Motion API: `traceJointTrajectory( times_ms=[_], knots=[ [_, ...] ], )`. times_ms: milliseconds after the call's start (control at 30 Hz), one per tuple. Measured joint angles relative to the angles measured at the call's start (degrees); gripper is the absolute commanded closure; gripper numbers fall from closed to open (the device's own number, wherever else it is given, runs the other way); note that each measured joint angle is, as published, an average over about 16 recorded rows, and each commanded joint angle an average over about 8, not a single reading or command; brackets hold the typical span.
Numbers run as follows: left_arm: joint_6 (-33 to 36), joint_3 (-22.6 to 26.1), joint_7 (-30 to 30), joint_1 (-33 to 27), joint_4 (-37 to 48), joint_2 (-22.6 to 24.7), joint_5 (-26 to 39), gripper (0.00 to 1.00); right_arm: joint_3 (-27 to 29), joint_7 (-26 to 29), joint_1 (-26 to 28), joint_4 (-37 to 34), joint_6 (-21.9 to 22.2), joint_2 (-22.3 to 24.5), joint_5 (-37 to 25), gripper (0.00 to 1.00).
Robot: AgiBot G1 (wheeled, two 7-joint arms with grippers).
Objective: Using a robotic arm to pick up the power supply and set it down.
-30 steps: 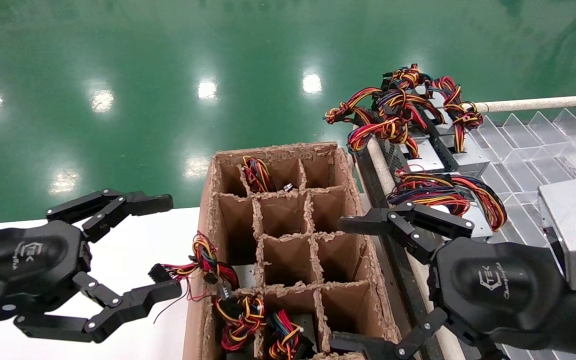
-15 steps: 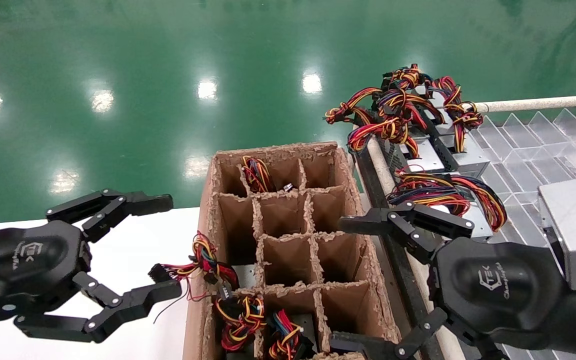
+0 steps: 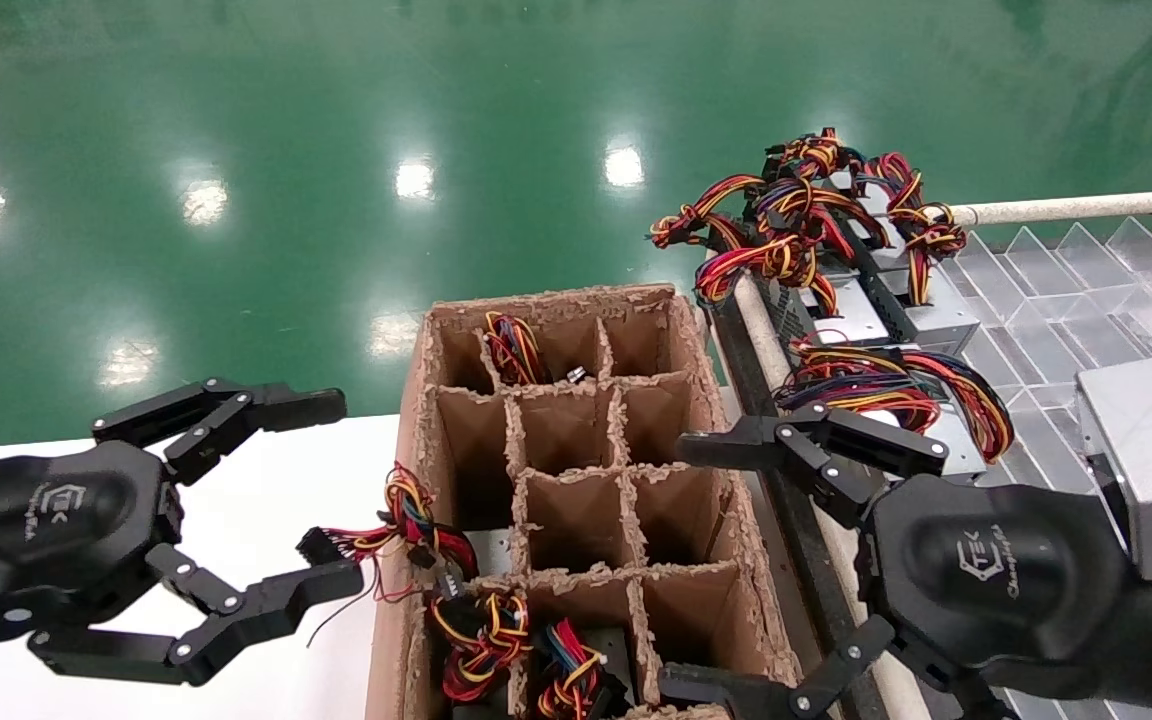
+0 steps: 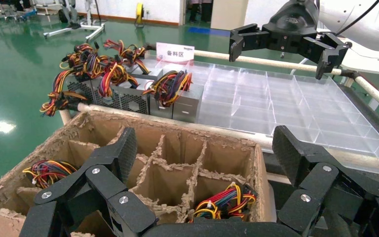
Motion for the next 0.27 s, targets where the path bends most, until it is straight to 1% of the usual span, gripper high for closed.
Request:
traceJointTrajectory(
  times_ms=[267],
  knots=[
    [0.0, 0.0, 0.0, 0.0, 0.0, 0.0, 0.0, 0.0, 0.0, 0.0, 0.0, 0.0, 0.0, 0.0, 0.0, 0.0]
  ],
)
